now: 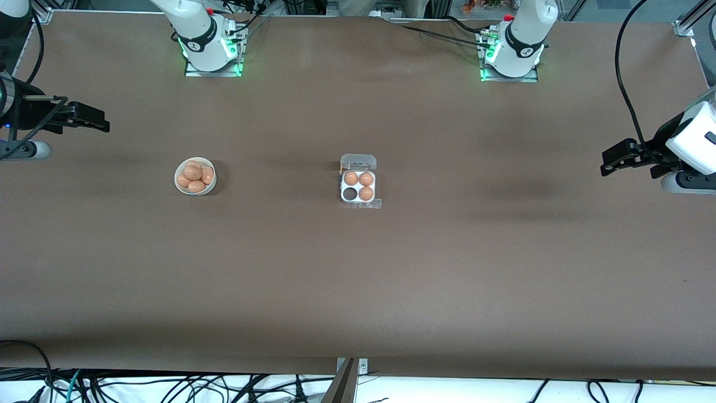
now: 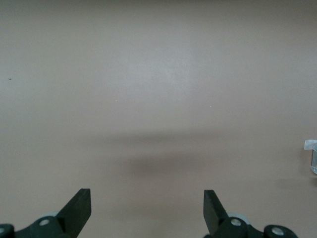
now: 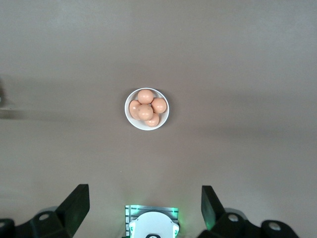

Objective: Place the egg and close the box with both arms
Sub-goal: 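Move the right gripper toward the white bowl of eggs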

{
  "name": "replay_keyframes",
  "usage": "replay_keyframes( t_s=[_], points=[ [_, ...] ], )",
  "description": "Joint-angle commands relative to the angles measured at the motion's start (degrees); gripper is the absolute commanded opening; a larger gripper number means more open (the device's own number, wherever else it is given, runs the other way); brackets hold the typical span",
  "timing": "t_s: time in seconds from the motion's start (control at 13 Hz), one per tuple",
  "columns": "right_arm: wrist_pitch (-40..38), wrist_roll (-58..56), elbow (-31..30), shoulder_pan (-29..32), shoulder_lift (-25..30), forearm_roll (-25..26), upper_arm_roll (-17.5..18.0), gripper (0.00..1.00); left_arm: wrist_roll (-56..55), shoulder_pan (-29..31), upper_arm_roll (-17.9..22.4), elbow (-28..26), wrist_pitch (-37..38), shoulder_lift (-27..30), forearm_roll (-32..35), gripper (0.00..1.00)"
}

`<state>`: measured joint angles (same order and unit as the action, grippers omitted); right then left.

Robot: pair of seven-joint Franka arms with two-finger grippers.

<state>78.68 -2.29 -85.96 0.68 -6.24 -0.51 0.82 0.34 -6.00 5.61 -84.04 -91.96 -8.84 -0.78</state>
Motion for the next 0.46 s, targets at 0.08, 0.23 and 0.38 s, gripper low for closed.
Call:
replay_keyframes(
  t_s=[0.08,0.23,0.38],
  points=[
    [4.44,1.23,-8.41,0.73,2.98,-0.37,0.93,1.0,1.33,0.2,0.2,1.6,0.73,-0.74,-0.89,1.0],
    [12.16,1.23,-18.32,0.73,6.58,-0.37,1.72,1.0,1.33,0.2,0.2,1.6,0.73,-0.74,-0.89,1.0],
    [20.33,1.15,-27.47,0.73,8.96,-0.45,1.81,1.0,1.33,0.2,0.2,1.6,0.73,-0.74,-0.89,1.0]
  ],
)
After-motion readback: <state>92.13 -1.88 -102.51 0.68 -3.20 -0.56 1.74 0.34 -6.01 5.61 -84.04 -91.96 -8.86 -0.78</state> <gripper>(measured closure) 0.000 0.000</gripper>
